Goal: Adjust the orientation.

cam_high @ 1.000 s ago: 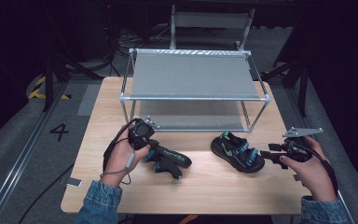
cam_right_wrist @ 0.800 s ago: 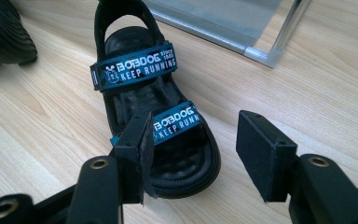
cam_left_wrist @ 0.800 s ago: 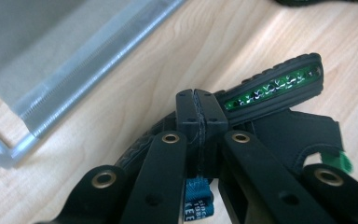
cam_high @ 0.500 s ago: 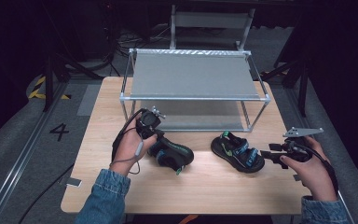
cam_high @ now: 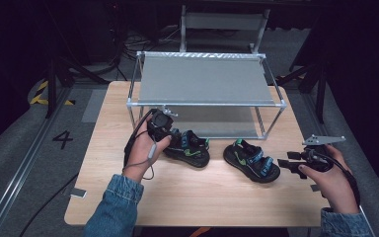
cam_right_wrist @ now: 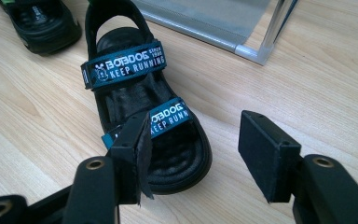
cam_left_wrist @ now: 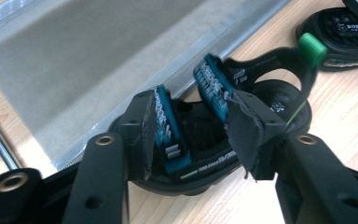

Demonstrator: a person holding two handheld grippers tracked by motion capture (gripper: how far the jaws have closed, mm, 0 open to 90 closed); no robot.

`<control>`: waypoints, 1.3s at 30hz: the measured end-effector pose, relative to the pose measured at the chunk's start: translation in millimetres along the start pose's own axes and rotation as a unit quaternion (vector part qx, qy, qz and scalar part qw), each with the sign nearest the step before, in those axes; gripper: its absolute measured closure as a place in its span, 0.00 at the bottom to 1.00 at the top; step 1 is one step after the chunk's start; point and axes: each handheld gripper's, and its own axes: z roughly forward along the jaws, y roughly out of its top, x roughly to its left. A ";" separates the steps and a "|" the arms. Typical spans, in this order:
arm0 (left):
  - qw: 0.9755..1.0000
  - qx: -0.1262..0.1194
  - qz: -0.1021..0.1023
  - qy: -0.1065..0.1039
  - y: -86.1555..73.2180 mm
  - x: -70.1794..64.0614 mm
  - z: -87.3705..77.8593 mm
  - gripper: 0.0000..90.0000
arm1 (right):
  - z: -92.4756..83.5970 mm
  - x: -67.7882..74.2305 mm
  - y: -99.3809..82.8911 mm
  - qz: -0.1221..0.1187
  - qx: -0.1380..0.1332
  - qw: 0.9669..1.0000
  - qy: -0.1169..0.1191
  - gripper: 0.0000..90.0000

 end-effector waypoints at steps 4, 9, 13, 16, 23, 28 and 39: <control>1.000 0.002 0.003 -0.019 0.5 -5.6 -2.6 0.57 | 0.7 -0.2 -0.2 -0.002 -0.001 1.000 0.000 0.50; 0.999 0.014 0.012 -0.034 4.0 -14.4 -2.4 0.53 | 1.8 0.3 0.0 -0.002 0.001 1.000 0.000 0.50; 0.999 0.017 0.019 -0.048 8.4 -22.1 -1.3 0.51 | 2.3 -0.1 0.0 -0.002 0.000 1.000 0.001 0.49; 0.998 0.026 0.030 -0.057 14.0 -29.4 1.0 0.49 | 2.4 -1.2 -0.4 -0.001 0.000 1.000 0.001 0.49; 0.995 0.039 0.044 -0.076 25.2 -46.2 10.1 0.48 | 2.2 -2.9 -1.8 0.003 0.000 1.000 0.001 0.49; 0.995 0.050 0.042 -0.078 30.6 -50.6 19.6 0.49 | 2.0 -3.2 -2.1 0.002 -0.001 1.000 0.001 0.49; 0.993 0.071 0.046 -0.087 41.5 -62.1 49.7 0.78 | 0.5 -4.7 -3.0 0.004 -0.003 1.000 0.001 0.49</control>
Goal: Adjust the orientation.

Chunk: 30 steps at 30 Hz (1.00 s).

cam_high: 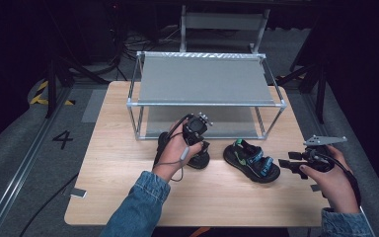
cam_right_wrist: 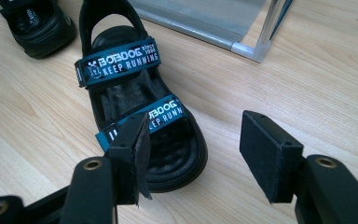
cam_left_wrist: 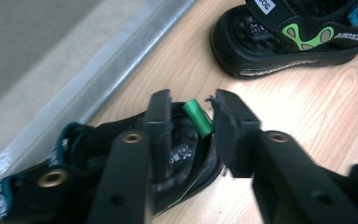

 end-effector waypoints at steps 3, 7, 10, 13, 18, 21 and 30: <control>1.000 -0.005 0.006 -0.004 0.5 -1.6 2.3 0.88 | -0.5 -0.2 -0.1 0.001 0.000 1.000 0.001 0.49; 1.000 0.004 0.019 0.003 -3.0 -9.3 -7.4 0.96 | -1.8 -1.1 -0.9 0.000 -0.002 1.000 0.000 0.49; 0.999 0.013 0.035 0.010 -8.1 -17.4 -15.9 0.96 | -1.9 -1.6 -1.3 0.001 -0.002 1.000 -0.001 0.49; 0.999 0.018 0.048 0.014 -17.1 -24.4 -26.4 0.96 | -1.9 -1.2 -1.2 0.001 -0.001 1.000 -0.001 0.49; 0.998 0.027 0.059 0.002 -37.8 -33.7 -44.6 0.96 | -1.0 0.0 -0.6 -0.002 0.000 1.000 -0.001 0.49; 0.997 0.038 0.062 -0.001 -52.3 -38.6 -53.5 0.96 | -0.5 1.0 -0.5 -0.001 0.002 1.000 -0.001 0.49; 0.997 0.053 0.053 -0.031 -84.0 -42.6 -66.5 0.96 | 0.3 2.9 -0.1 -0.007 0.003 1.000 -0.006 0.49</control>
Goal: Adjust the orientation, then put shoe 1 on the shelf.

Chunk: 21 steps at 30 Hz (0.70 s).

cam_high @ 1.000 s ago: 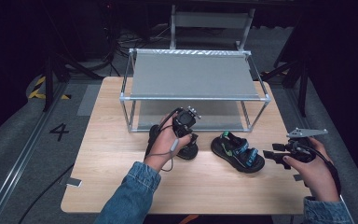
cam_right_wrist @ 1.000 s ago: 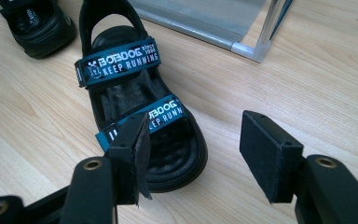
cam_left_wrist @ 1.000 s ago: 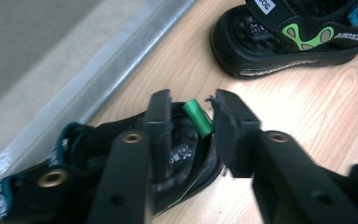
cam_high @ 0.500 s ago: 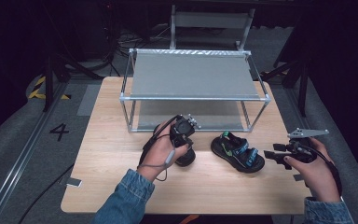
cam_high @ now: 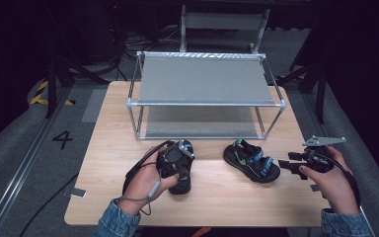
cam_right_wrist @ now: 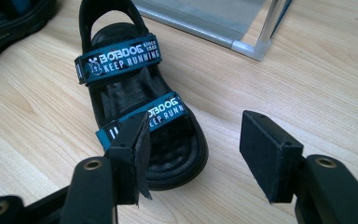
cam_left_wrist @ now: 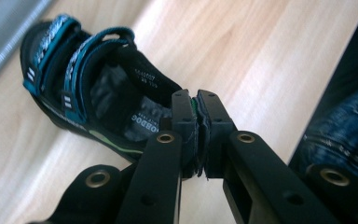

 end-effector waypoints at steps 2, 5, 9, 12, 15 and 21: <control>1.000 0.005 -0.003 -0.007 -2.5 -1.9 -0.4 0.96 | -0.3 0.7 0.5 0.000 0.000 1.000 0.000 0.49; 1.000 0.010 0.000 -0.008 -3.4 -3.0 1.1 0.96 | -1.2 0.7 0.5 -0.001 -0.001 1.000 -0.001 0.49; 0.999 0.009 -0.012 -0.032 -5.2 -1.3 5.0 0.92 | -5.0 0.8 0.0 0.000 -0.006 1.000 -0.001 0.49; 0.999 -0.010 -0.023 -0.025 -5.5 0.3 1.9 0.69 | -8.1 0.6 -1.9 0.001 -0.006 1.000 -0.003 0.49; 0.999 -0.030 -0.031 -0.008 -6.2 6.2 -0.8 0.50 | -11.4 -0.3 -2.8 0.002 -0.011 1.000 -0.006 0.49; 0.997 -0.052 -0.043 0.043 -8.6 20.2 0.2 0.34 | -13.1 -0.1 -3.9 0.004 -0.011 1.000 -0.009 0.49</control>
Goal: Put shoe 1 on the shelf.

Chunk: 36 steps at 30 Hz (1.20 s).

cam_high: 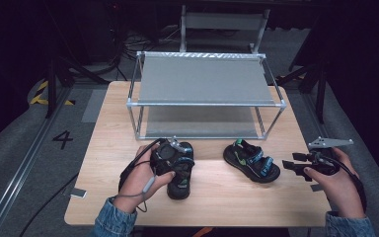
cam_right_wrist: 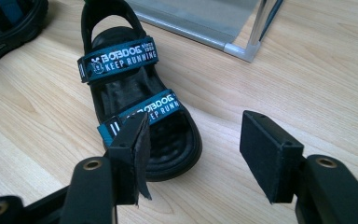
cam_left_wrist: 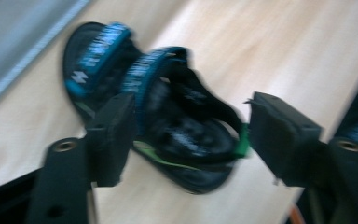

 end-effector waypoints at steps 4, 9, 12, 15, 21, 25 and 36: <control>1.000 -0.006 -0.011 0.005 -2.7 8.5 5.5 0.33 | -0.4 2.5 2.5 -0.002 -0.003 1.000 0.002 0.49; 1.000 -0.008 -0.019 0.013 -3.8 14.1 15.3 0.34 | 3.9 3.1 3.7 -0.006 0.001 1.000 0.005 0.49; 1.000 0.001 -0.016 0.024 -3.2 16.4 22.1 0.34 | 5.2 3.3 4.0 -0.006 0.002 1.000 0.007 0.49; 1.000 0.006 -0.011 0.027 -1.9 17.9 29.2 0.35 | 4.8 3.3 4.3 -0.006 0.001 1.000 0.007 0.49; 0.999 0.017 0.011 0.034 2.6 17.1 42.7 0.59 | 6.4 4.2 3.7 -0.006 0.006 1.000 0.007 0.49; 0.998 0.027 0.036 0.033 6.3 16.1 44.6 0.76 | 7.5 5.3 4.1 -0.007 0.007 1.000 0.008 0.49; 0.998 0.041 0.040 0.015 17.1 13.7 29.5 0.79 | 17.4 11.4 17.1 -0.037 0.019 0.999 0.022 0.49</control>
